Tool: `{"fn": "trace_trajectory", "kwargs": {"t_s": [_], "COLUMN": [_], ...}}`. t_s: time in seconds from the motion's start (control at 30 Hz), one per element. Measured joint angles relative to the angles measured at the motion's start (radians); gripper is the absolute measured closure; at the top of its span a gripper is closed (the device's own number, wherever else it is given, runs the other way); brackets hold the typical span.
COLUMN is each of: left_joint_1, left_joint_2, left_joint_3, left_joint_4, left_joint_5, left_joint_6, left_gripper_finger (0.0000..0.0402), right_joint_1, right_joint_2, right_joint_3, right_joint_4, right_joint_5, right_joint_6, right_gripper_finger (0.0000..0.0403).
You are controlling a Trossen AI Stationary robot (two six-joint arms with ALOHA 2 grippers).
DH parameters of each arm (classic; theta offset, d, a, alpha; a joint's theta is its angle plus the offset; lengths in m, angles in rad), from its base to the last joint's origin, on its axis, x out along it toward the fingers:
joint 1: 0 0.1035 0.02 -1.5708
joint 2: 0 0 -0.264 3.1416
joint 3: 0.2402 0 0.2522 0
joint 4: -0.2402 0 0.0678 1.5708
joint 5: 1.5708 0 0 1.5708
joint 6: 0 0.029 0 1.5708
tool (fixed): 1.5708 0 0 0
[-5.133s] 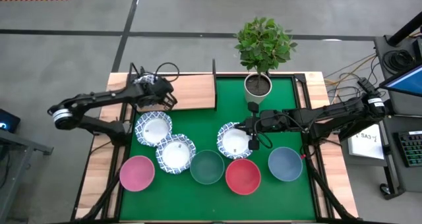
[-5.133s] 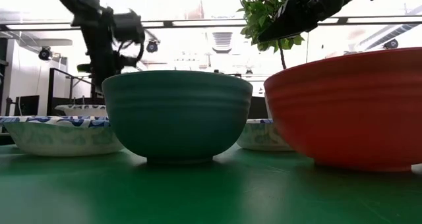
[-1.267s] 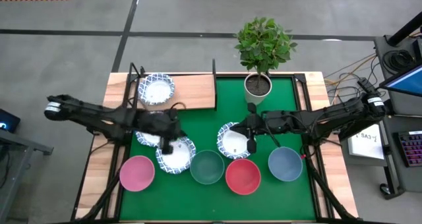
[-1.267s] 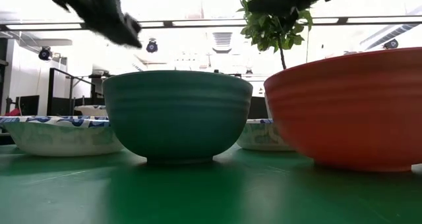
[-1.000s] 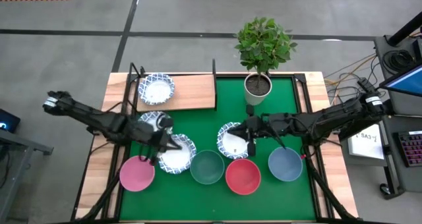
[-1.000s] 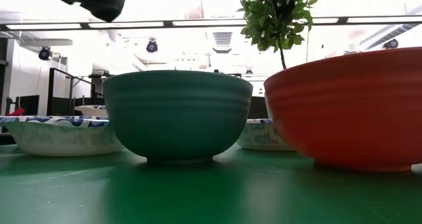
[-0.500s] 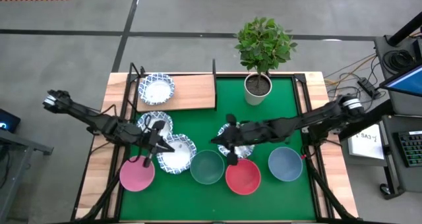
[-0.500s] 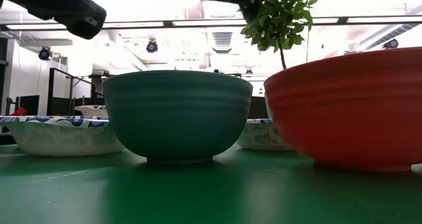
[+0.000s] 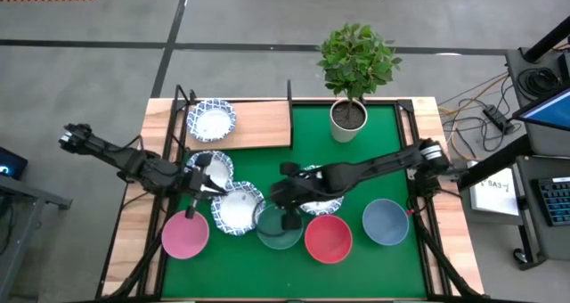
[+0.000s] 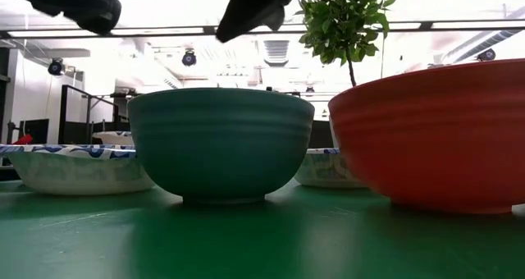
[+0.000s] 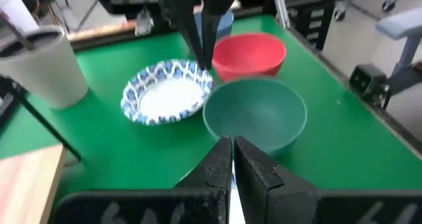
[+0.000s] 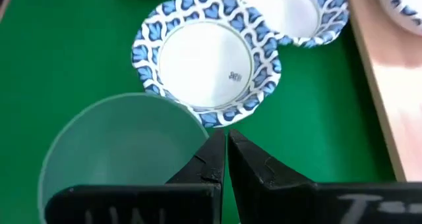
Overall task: Place and stack bowls onto a shelf
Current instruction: Put the green bowl on the shelf
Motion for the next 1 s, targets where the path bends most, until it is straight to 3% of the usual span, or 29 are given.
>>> {"fn": "trace_trajectory", "kwargs": {"t_s": [0.13, 0.4, 0.57, 0.8, 1.0], "left_joint_1": [0.0, 0.0, 0.0, 0.0, 0.0], "left_joint_2": [0.0, 0.0, 0.001, 0.003, 0.003], "left_joint_3": [-0.006, -0.007, -0.007, -0.007, -0.007], "left_joint_4": [-0.012, -0.006, -0.006, -0.007, -0.006], "left_joint_5": [-0.001, -0.012, -0.014, -0.029, -0.03], "left_joint_6": [-0.008, 0.011, 0.012, 0.012, 0.012], "left_gripper_finger": [0.0402, 0.0402, 0.0402, 0.0402, 0.0402], "right_joint_1": [-0.001, -0.02, -0.045, -0.074, -0.079], "right_joint_2": [0.078, 0.242, 0.322, 0.368, 0.374], "right_joint_3": [0.093, 0.288, 0.335, 0.33, 0.328], "right_joint_4": [-0.064, -0.22, -0.307, -0.322, -0.33], "right_joint_5": [0.0, -0.001, -0.115, -0.156, -0.18], "right_joint_6": [-0.014, -0.023, -0.029, -0.028, -0.041], "right_gripper_finger": [0.0366, 0.0259, 0.0222, 0.0231, 0.0299]}}
